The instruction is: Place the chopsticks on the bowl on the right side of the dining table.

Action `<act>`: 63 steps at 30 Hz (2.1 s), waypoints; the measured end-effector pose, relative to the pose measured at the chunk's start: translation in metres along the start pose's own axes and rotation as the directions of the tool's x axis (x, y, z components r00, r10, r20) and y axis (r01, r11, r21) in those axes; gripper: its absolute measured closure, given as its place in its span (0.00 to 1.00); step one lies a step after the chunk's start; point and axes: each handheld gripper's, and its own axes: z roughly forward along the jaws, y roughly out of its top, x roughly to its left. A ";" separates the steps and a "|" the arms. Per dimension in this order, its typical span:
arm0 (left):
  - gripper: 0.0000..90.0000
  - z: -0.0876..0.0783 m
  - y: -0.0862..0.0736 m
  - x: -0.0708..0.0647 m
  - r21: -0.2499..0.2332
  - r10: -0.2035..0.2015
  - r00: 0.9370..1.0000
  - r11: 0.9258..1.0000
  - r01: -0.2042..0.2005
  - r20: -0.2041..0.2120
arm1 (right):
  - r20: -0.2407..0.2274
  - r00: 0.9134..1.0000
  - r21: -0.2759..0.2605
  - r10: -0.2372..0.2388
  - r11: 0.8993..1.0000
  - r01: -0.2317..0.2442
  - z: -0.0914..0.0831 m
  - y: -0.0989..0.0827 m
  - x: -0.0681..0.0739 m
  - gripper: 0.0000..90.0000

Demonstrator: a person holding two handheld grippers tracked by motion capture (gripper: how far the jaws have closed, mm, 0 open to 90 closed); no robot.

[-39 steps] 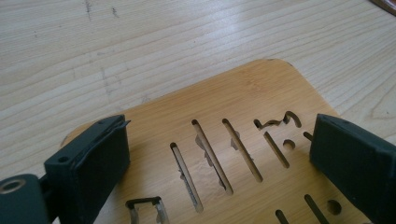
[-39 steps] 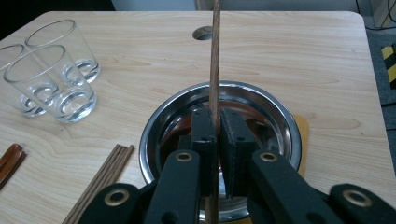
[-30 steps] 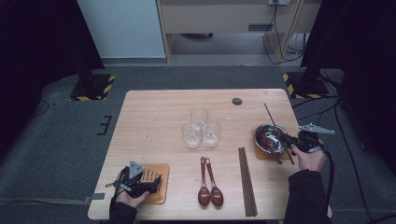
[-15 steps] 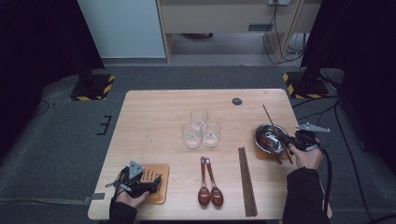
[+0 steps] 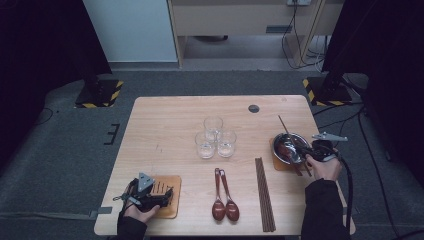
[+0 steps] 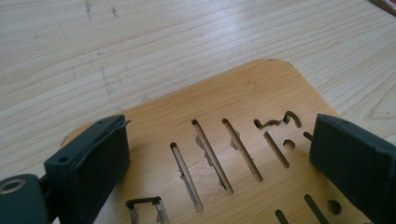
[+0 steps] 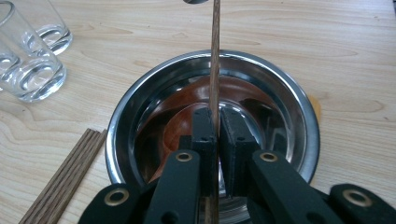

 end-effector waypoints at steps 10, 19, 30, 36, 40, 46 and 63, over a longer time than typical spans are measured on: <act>0.04 0.000 0.000 0.000 0.000 0.000 1.000 1.000 0.000 0.000 | 0.007 1.000 0.026 -0.010 1.000 0.009 0.004 -0.001 0.001 0.95; 0.04 0.000 0.000 0.000 0.000 0.000 1.000 1.000 0.000 0.000 | 0.011 1.000 0.040 -0.002 0.999 0.002 0.005 -0.001 0.001 0.87; 0.04 0.000 0.000 0.000 0.000 0.000 1.000 1.000 0.000 0.000 | 0.008 1.000 -0.020 0.029 0.999 -0.029 -0.015 0.003 0.004 0.66; 0.04 0.000 0.000 0.000 0.000 0.000 1.000 1.000 0.000 0.000 | 0.005 0.999 -0.049 0.033 0.998 -0.033 -0.026 0.003 0.007 0.60; 0.04 0.000 0.000 0.000 0.000 0.000 1.000 1.000 0.000 0.000 | -0.009 0.999 -0.069 0.043 0.997 -0.043 -0.033 0.004 0.009 0.57; 0.04 0.000 0.000 0.000 0.000 0.000 1.000 1.000 0.000 0.000 | -0.026 0.999 -0.086 0.028 0.996 -0.030 -0.040 0.007 0.016 0.57; 0.04 0.000 0.000 0.000 0.000 -0.001 1.000 1.000 0.001 0.000 | -0.062 0.998 -0.140 -0.023 0.990 0.014 -0.059 0.010 0.043 0.53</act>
